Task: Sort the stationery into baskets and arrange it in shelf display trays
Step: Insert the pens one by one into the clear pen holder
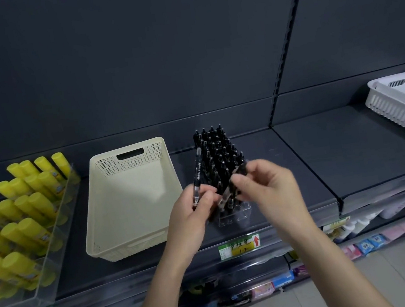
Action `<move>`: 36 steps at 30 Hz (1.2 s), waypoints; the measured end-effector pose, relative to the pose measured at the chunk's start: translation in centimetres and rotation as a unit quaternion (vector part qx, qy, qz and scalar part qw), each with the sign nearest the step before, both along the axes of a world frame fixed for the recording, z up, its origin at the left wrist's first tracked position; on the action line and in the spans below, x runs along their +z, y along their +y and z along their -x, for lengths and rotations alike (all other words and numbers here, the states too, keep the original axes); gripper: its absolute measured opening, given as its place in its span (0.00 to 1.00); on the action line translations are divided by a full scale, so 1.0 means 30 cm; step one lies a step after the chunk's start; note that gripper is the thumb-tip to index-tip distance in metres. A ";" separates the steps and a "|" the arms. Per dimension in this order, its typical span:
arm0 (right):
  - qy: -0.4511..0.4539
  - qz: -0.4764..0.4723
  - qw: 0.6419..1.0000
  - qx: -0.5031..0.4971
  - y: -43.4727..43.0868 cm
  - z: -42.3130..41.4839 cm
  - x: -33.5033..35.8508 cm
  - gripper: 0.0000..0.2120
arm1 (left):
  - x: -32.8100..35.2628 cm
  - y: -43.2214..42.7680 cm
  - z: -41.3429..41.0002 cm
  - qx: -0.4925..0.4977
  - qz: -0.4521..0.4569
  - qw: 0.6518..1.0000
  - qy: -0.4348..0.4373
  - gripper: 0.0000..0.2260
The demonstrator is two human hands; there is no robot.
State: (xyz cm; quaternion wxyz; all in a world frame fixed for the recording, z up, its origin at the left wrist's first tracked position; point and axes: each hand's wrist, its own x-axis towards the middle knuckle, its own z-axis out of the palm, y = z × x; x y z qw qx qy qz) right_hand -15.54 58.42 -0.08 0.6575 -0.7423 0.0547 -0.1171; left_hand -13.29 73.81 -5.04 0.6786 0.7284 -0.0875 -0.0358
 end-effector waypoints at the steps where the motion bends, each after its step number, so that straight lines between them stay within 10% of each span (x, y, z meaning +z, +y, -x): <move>1: -0.009 -0.012 1.000 -0.018 -0.017 -0.001 0.006 0.05 | 0.002 0.004 -0.003 0.015 -0.006 1.000 0.004 0.05; 18: -0.023 0.330 0.941 -0.077 -0.039 -0.045 -0.143 0.09 | -0.013 0.029 0.003 0.072 -0.012 0.997 0.017 0.09; 36: 0.035 0.276 0.960 -0.039 -0.099 -0.033 -0.110 0.09 | 0.012 0.023 0.017 0.051 -0.017 0.999 0.008 0.06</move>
